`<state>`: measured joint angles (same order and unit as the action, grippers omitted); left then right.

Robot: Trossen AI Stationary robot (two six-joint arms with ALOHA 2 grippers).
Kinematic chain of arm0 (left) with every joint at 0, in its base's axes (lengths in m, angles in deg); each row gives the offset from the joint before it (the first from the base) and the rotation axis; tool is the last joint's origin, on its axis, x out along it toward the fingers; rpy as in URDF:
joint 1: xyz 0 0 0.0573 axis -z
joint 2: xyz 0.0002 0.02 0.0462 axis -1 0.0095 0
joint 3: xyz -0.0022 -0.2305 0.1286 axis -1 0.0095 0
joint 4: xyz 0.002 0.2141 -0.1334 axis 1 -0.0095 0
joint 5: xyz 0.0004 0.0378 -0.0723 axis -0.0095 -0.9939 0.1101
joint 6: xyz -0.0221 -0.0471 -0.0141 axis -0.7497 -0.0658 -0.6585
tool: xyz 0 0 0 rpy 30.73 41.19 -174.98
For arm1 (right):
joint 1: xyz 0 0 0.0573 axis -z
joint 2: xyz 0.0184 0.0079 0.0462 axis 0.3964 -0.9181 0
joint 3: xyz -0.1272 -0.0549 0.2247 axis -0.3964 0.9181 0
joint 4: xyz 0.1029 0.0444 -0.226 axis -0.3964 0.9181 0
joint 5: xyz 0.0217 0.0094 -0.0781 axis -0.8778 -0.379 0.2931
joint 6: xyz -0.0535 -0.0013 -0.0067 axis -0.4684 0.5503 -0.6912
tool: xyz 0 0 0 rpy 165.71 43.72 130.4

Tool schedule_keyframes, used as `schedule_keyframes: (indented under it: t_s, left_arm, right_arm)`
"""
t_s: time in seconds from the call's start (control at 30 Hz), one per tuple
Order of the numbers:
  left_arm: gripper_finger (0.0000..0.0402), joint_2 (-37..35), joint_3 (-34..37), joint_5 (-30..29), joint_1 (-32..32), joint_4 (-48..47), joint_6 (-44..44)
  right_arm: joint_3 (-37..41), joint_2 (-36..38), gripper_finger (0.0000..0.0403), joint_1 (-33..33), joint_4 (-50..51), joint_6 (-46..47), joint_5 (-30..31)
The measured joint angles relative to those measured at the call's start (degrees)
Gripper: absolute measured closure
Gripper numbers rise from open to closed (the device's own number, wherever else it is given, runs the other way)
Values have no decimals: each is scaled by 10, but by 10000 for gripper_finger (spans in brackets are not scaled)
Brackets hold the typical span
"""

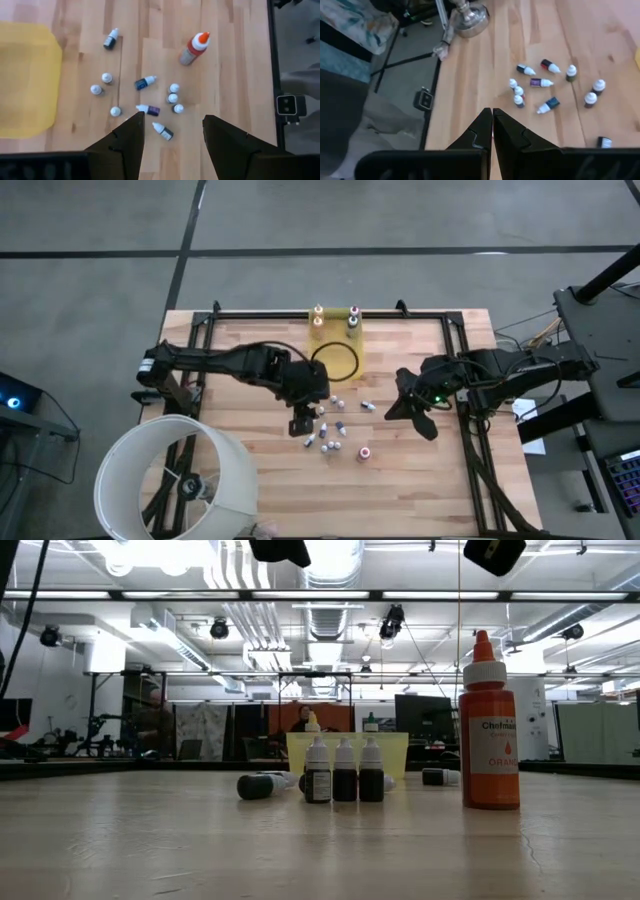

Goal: Pick & Place food coloring
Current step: Put the large orange food coloring bottle into the yellow container

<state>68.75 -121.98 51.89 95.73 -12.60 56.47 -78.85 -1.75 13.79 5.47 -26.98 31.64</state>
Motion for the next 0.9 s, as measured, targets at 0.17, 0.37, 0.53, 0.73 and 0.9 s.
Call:
schedule_keyframes:
  t_s: [0.17, 0.37, 0.53, 0.73, 0.9]
  left_arm:
    - [230, -55, 76, -17, 10, 73, -21]
    - [230, -134, 176, -39, 10, 117, -58]
    - [230, -201, 248, -56, 10, 162, -78]
    - [230, -266, 313, -84, 9, 192, -79]
    - [230, -294, 344, -100, 9, 198, -84]
  right_arm:
    - [-4, 0, 394, -3, -2, 21, 0]
    - [0, 0, 394, -21, -16, 23, 0]
    - [2, -13, 394, -30, -34, 46, 0]
    - [0, -46, 394, -32, -87, 50, 0]
    - [-12, -77, 385, -36, -84, 44, -5]
